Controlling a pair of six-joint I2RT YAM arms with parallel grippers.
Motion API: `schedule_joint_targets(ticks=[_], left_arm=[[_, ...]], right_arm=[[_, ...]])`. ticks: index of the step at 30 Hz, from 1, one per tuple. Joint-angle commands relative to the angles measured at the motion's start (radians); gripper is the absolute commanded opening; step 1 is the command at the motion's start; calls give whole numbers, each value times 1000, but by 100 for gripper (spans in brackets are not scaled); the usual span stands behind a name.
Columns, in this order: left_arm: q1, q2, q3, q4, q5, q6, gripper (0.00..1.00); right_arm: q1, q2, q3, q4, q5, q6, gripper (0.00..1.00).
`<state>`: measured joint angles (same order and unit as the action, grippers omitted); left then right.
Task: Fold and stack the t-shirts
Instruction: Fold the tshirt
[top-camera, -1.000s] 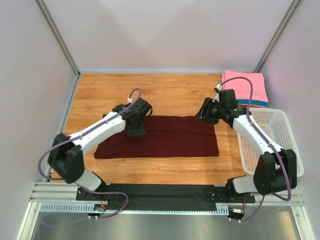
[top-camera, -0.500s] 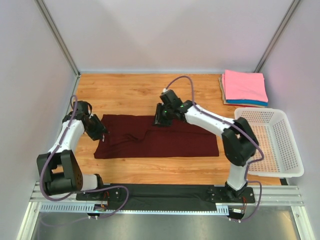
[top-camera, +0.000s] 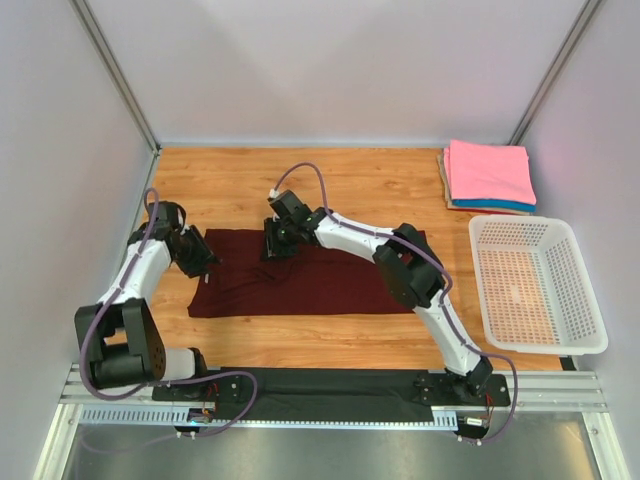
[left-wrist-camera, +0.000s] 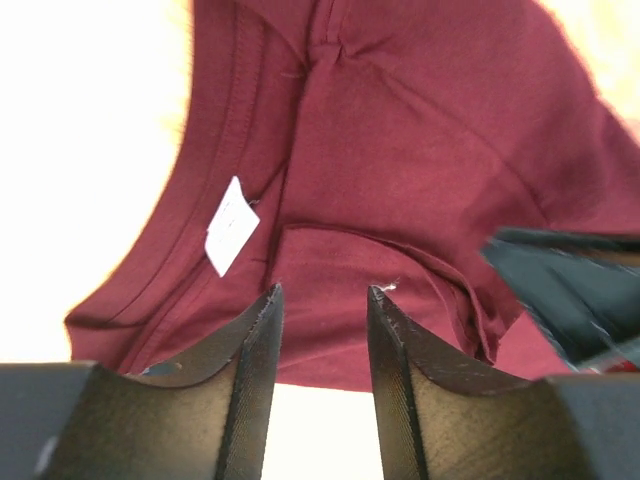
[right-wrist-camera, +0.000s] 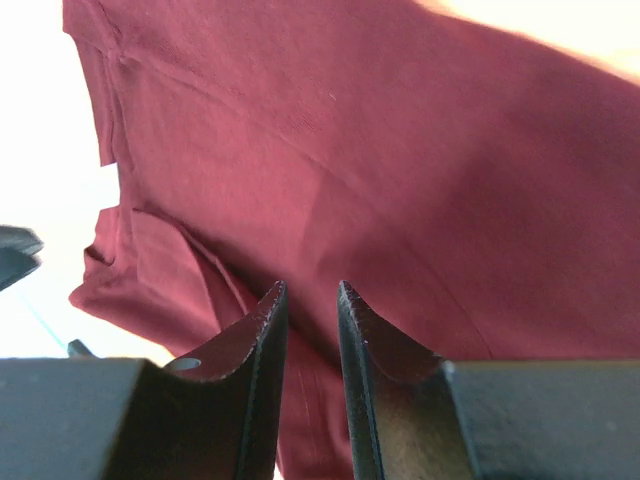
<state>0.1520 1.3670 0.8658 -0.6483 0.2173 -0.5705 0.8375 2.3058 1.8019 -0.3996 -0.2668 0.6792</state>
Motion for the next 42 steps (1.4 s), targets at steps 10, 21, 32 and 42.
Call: schedule_joint_targets(ticks=[10, 21, 32, 42], left_arm=[[15, -40, -11, 1, -111, -25, 47], [11, -19, -97, 53, -50, -68, 47], [4, -95, -191, 108, 48, -106, 47], [-40, -241, -252, 64, -16, -95, 47]], right_arm=[[64, -71, -64, 34, -81, -179, 29], [71, -155, -203, 10, -92, -242, 29], [66, -287, -259, -90, 61, -73, 37], [66, -286, -299, -136, 167, 23, 39]])
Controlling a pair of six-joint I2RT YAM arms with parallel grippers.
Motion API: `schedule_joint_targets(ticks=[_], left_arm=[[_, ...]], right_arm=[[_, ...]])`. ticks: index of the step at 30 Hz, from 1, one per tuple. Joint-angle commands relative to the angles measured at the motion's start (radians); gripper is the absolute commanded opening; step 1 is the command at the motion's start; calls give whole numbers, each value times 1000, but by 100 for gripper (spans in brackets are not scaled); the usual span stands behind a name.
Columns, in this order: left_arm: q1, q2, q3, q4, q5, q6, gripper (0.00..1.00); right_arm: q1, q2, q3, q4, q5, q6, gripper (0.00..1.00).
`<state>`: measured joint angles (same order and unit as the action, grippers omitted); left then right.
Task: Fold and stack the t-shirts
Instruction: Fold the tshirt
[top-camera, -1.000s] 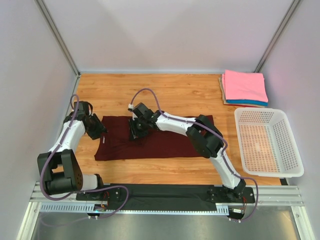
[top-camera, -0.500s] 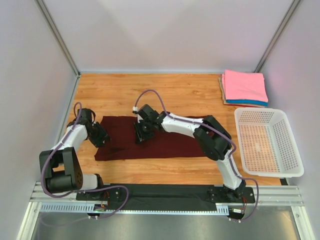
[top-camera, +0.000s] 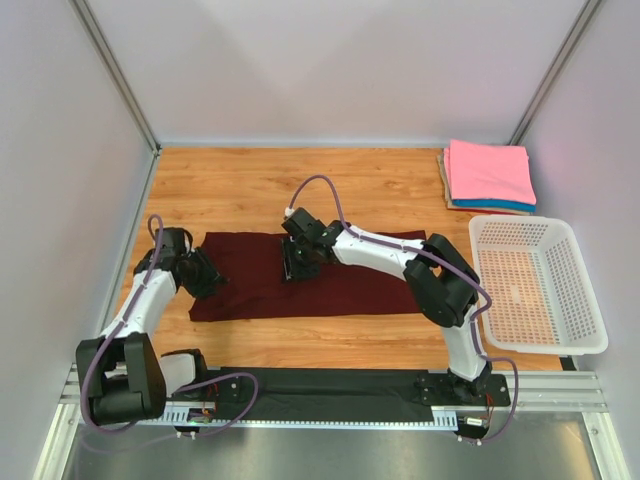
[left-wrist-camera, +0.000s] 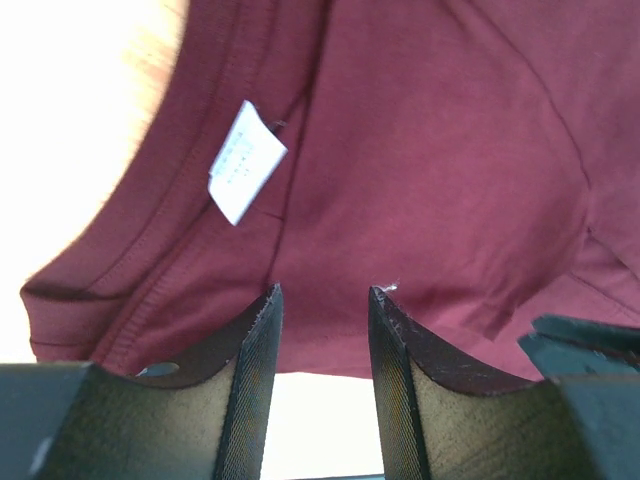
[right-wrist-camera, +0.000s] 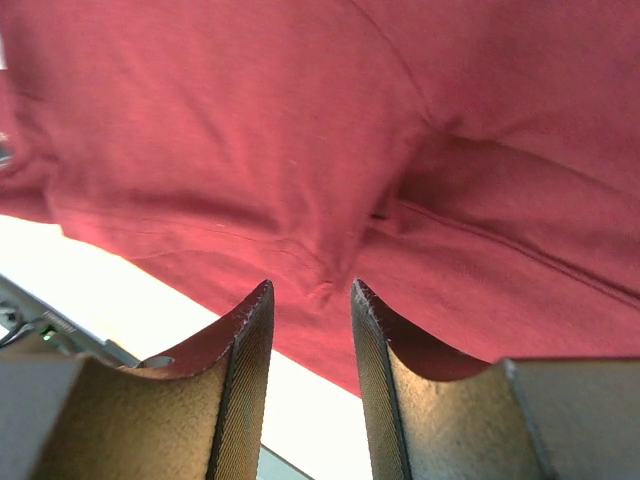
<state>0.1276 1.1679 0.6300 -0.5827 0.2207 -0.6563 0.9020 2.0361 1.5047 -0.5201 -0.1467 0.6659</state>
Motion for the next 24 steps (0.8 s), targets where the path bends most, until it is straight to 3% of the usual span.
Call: schedule_joint_targets(ticks=[1, 15, 24], left_arm=[[-16, -42, -24, 7, -17, -11, 48], [-20, 4, -99, 113, 52, -57, 47], [-29, 42, -118, 156, 54, -74, 29]], right_arm=[[0, -8, -6, -12, 42, 40, 39], [0, 4, -57, 84, -7, 90, 39], [-3, 13, -74, 98, -10, 90, 29]])
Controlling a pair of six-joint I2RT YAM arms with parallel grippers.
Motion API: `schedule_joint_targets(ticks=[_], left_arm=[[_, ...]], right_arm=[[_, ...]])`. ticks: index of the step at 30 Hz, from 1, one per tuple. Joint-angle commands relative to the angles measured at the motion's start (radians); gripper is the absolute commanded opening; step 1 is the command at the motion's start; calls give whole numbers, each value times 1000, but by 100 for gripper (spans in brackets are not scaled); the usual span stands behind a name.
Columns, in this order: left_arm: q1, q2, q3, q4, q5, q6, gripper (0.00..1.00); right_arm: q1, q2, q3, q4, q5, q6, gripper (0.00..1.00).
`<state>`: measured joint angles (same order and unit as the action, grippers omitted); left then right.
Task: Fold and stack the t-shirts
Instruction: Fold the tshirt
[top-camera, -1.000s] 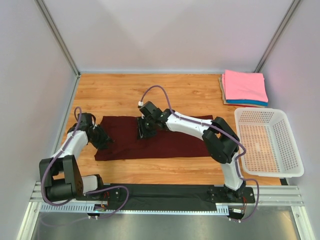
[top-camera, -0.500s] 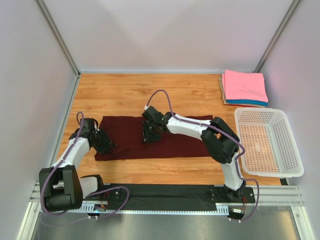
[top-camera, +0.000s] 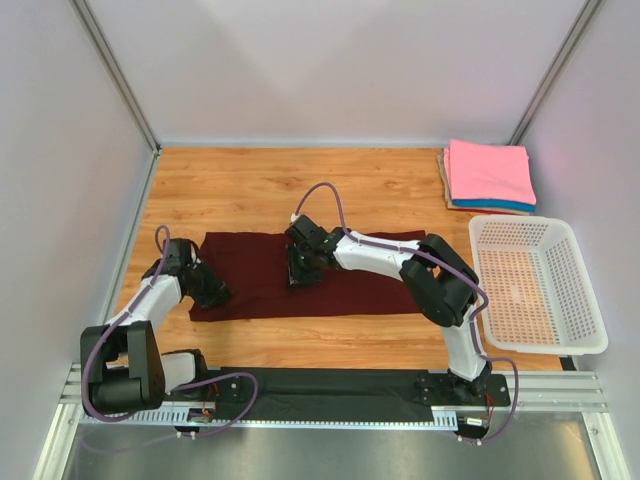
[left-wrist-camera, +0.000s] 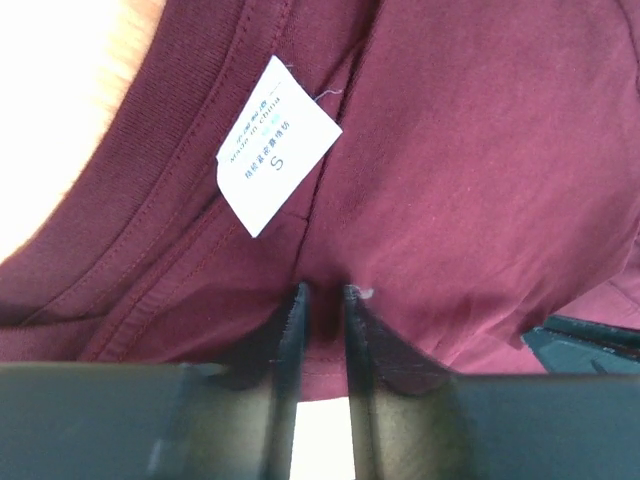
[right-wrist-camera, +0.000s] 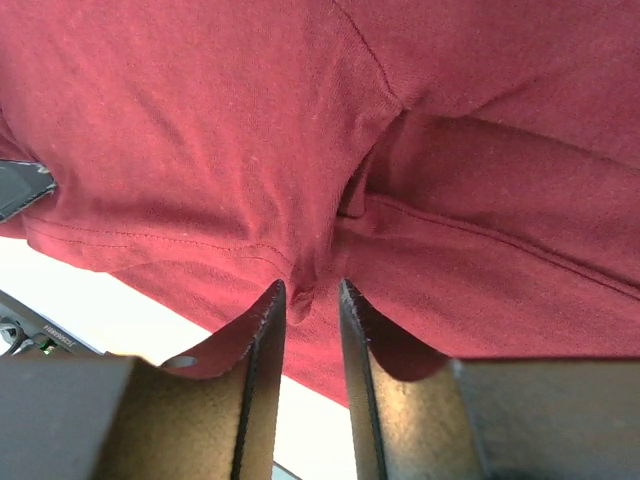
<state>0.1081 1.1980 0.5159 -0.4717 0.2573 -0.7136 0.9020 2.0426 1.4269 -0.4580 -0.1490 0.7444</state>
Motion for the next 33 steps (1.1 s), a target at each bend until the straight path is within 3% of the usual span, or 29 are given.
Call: schedule_joint_targets(ticks=[1, 4, 5, 7, 20, 33], left_arm=[[-10, 17, 1, 39, 17, -18, 20], [-12, 14, 18, 6, 0, -14, 2], [-12, 9, 25, -7, -9, -11, 0], [-12, -11, 47, -40, -29, -9, 0], [-71, -87, 190, -234, -122, -3, 0], [-104, -192, 217, -355, -148, -26, 0]], right_arm=[[-3, 8, 7, 35, -7, 12, 28], [-2, 4, 9, 36, -9, 9, 16], [-3, -2, 9, 36, -8, 6, 7], [-3, -7, 9, 38, -12, -2, 0], [-8, -70, 24, 22, -46, -40, 0], [-14, -143, 12, -8, -67, -69, 0]])
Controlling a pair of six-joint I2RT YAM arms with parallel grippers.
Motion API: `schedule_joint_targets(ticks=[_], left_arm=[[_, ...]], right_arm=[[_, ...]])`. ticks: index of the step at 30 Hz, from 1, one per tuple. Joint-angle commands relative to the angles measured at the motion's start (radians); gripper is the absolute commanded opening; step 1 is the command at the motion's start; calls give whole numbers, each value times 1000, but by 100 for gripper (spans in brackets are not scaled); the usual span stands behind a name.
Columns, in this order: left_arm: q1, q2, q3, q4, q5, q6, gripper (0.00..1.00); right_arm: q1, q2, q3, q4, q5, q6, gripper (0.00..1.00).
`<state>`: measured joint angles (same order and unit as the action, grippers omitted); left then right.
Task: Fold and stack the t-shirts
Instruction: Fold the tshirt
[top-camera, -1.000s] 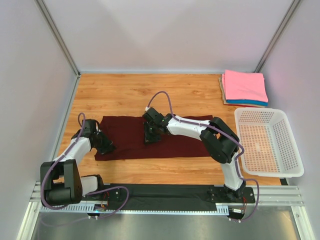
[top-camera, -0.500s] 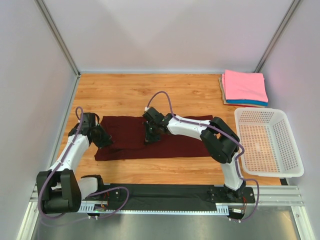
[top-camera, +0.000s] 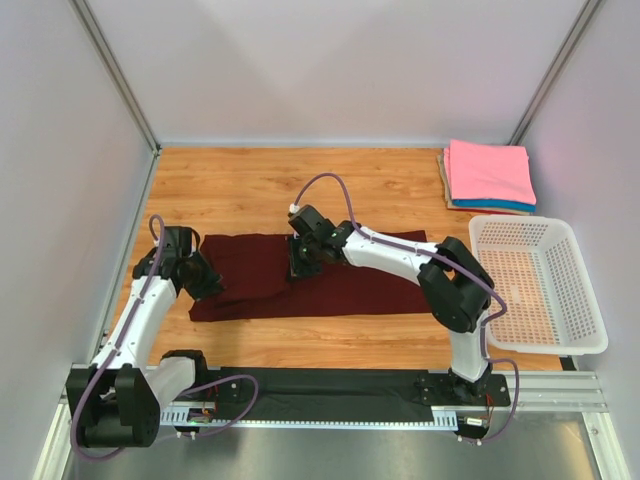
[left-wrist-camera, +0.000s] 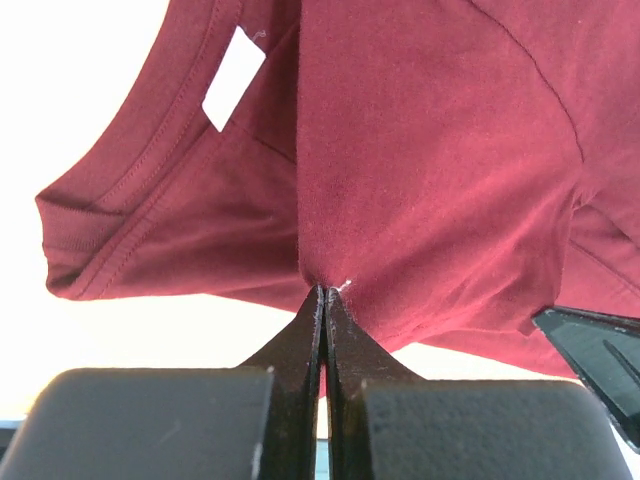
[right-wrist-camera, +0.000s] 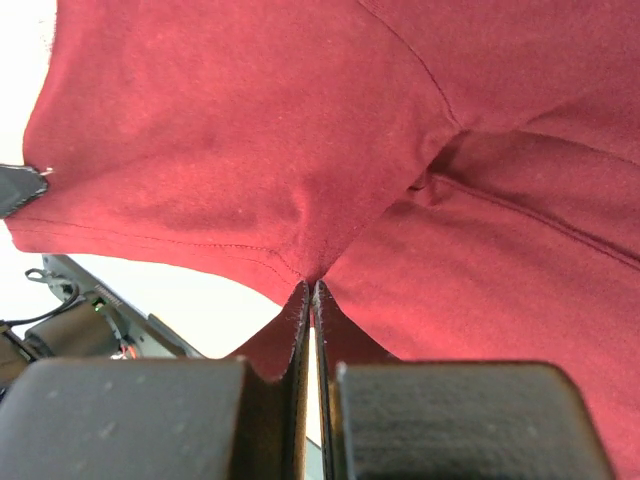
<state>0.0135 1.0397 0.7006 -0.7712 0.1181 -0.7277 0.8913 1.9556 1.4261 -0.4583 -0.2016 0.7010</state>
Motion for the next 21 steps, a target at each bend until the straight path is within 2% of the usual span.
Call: schedule_joint_targets(ticks=[1, 11, 17, 21], left_arm=[[-12, -38, 30, -57, -8, -15, 0], [-104, -63, -47, -66, -44, -68, 0], [-115, 29, -66, -77, -117, -93, 0], [-118, 133, -35, -122, -240, -110, 0]], right_arm=[[-3, -61, 8, -10, -13, -26, 0], [-2, -81, -93, 44, -27, -20, 0], [-2, -64, -125, 116, -62, -21, 0], [-2, -52, -136, 144, -79, -14, 0]])
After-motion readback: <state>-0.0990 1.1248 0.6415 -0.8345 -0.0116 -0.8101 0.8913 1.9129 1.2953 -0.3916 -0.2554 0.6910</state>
